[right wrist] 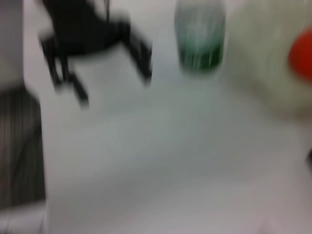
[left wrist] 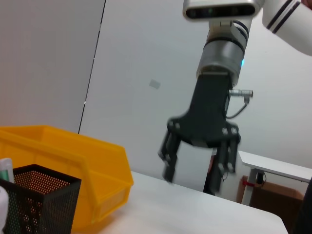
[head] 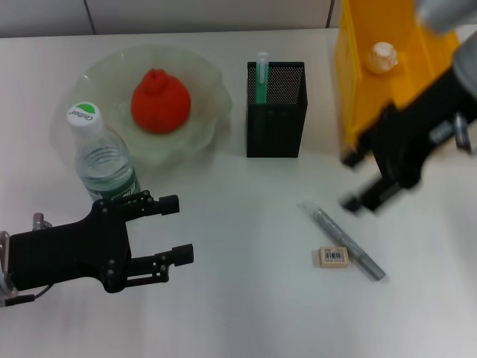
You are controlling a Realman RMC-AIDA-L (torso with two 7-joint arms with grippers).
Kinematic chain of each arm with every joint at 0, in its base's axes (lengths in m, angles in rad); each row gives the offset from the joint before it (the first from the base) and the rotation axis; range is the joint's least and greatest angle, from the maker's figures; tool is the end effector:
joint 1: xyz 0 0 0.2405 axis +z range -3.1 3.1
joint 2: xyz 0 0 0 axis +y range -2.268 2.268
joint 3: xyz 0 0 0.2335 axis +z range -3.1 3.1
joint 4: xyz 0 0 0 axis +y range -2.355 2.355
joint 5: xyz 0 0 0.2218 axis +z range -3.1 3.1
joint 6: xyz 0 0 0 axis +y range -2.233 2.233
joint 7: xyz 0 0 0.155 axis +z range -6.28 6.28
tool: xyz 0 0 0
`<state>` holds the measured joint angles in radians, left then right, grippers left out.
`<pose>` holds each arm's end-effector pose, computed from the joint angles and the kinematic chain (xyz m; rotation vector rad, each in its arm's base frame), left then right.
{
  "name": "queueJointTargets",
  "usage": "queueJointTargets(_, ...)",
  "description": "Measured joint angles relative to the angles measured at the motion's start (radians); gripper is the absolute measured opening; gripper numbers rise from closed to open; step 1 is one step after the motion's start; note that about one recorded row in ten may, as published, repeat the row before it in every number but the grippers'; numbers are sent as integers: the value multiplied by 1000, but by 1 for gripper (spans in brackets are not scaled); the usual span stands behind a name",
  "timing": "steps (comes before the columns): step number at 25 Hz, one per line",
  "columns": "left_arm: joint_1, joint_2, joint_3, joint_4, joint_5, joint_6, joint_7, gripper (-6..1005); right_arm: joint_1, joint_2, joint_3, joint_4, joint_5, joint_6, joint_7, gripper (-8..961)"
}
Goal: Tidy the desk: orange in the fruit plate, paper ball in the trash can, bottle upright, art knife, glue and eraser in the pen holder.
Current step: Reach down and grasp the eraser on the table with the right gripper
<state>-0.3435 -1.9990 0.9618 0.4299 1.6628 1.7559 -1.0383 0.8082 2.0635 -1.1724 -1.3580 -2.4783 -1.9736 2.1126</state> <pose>-0.2740 0.2493 -0.0097 -2.7785 -0.4674 -1.0196 0.1065 0.3391 0.0364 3.0718 -0.3429 0.5470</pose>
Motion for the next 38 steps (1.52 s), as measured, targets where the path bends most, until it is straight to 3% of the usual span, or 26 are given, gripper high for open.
queueJointTargets(1,0,0,0,0,0,0,0,775,0,0,0,0,0,0,0,695)
queueJointTargets(3,0,-1,0,0,0,0,0,776,12,19,-123,19,-78,-6,0,695)
queueJointTargets(12,0,-3,-3,0,0,-1,0,775,20,24,-376,140,-73,155,29,694)
queueJointTargets(21,2,-6,-7,0,0,-8,0,775,21,24,-446,200,-70,242,33,694)
queueJointTargets(24,2,-6,-8,0,0,-9,-1,775,23,26,-463,228,-65,272,35,629)
queueJointTargets(38,3,-7,-2,0,0,-18,-11,775,26,27,-552,302,-20,396,48,513)
